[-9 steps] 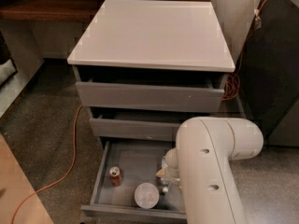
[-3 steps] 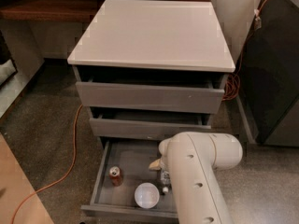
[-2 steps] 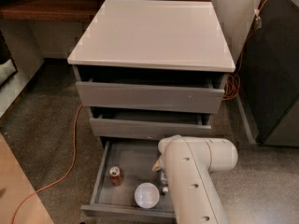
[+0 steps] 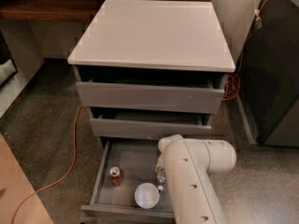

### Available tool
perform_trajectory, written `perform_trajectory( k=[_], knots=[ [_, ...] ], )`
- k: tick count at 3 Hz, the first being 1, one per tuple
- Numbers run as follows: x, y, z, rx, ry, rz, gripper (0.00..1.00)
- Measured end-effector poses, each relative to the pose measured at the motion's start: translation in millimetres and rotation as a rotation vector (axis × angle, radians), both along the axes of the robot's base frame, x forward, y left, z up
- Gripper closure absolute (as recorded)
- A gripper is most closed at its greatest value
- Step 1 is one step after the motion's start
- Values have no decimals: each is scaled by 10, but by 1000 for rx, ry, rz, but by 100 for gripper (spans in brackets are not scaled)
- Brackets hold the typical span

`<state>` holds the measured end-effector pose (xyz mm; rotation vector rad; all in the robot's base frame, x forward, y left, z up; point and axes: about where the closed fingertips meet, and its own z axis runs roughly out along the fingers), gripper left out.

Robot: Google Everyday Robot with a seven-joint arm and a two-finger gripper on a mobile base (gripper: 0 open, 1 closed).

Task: Pick blue plastic bottle from bottom drawer and place on counter

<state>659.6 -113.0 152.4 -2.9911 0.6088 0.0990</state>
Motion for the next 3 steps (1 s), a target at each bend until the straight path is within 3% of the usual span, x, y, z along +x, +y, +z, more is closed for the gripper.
perform_trajectory(
  k=[1,2,3],
  knots=[
    [-79,-32,135,19,-9,-9,99],
    [-188,-24,374,62,-6,0,100],
    [-323,17,586,101,29,38,100]
  ],
)
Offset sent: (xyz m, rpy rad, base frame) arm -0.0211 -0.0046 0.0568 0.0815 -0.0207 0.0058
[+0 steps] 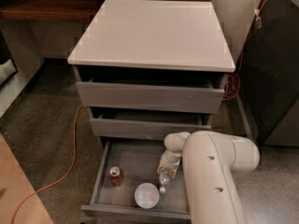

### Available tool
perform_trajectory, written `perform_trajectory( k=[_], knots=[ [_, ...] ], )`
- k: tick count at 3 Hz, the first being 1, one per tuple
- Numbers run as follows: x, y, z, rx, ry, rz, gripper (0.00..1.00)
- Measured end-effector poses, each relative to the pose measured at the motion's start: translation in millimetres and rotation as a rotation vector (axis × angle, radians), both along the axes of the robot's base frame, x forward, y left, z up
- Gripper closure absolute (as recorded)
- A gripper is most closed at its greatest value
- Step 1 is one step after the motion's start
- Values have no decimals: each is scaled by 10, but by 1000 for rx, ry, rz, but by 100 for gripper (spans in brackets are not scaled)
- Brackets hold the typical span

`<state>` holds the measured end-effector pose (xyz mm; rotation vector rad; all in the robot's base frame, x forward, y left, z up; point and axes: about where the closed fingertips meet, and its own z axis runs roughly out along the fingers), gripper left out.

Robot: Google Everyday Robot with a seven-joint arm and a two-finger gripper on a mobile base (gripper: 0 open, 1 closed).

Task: Pick blue plastic bottle from bottom drawer and place on counter

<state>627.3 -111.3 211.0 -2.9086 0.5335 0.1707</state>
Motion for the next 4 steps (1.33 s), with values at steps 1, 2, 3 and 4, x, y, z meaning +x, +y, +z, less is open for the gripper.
perform_trajectory(
  k=[1,2,3,4],
  knots=[
    [-161,95,309,54,-13,60,100],
    [-448,246,617,75,-23,131,100],
    [-909,390,993,69,-30,227,100],
    [-1180,477,1267,77,-32,297,100]
  ],
)
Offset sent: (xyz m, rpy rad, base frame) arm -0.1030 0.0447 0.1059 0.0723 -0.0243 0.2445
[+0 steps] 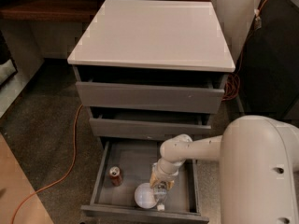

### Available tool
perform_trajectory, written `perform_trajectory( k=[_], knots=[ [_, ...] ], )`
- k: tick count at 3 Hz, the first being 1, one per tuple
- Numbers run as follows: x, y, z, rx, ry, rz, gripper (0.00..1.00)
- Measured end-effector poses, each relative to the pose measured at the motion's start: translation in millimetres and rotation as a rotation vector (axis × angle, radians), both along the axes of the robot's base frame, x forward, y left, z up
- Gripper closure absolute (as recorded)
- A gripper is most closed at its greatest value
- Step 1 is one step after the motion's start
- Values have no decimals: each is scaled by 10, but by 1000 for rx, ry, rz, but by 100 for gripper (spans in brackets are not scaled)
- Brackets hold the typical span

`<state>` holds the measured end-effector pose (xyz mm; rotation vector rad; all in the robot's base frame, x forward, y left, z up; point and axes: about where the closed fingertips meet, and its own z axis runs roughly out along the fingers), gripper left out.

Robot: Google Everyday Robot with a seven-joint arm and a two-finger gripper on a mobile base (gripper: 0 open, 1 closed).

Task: Pick blue plastic bottle from bottom drawer and place on counter

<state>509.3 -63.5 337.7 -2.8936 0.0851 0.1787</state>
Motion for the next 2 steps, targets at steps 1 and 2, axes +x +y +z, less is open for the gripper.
perform_trajectory(
  k=[1,2],
  knots=[
    [-176,84,332,29,-7,79,100],
    [-299,150,706,86,-36,173,100]
  ],
)
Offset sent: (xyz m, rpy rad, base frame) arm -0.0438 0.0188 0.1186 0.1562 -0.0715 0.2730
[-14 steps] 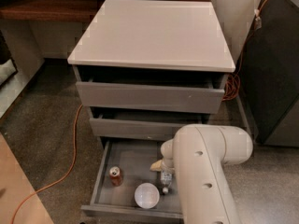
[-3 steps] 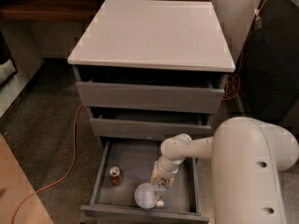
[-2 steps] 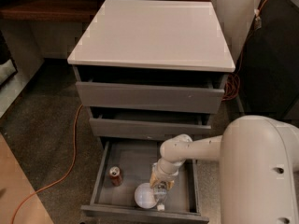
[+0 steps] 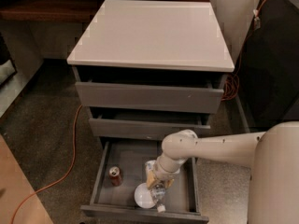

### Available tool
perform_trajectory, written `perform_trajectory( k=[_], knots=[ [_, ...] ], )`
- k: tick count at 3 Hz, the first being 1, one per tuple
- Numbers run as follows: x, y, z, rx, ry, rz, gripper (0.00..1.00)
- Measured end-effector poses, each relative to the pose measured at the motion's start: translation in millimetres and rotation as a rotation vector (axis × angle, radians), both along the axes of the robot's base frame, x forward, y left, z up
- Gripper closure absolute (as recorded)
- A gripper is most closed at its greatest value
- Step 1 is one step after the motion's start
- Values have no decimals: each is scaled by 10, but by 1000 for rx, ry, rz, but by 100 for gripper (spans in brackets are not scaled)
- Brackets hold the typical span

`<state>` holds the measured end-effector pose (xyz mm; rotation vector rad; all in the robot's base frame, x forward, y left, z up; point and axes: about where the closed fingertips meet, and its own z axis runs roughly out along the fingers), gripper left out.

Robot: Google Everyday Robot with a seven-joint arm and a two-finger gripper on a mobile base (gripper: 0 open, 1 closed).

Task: Pick blue plastic bottle from bottom drawer and place on counter

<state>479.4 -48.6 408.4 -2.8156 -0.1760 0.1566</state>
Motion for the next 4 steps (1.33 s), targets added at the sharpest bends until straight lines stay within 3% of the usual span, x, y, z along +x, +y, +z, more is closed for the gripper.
perform_trajectory(
  k=[2,3,4],
  knots=[
    [-6,23,-59,25,30,-10,100],
    [62,13,184,56,21,14,100],
    [225,-2,706,118,1,78,100]
  ],
)
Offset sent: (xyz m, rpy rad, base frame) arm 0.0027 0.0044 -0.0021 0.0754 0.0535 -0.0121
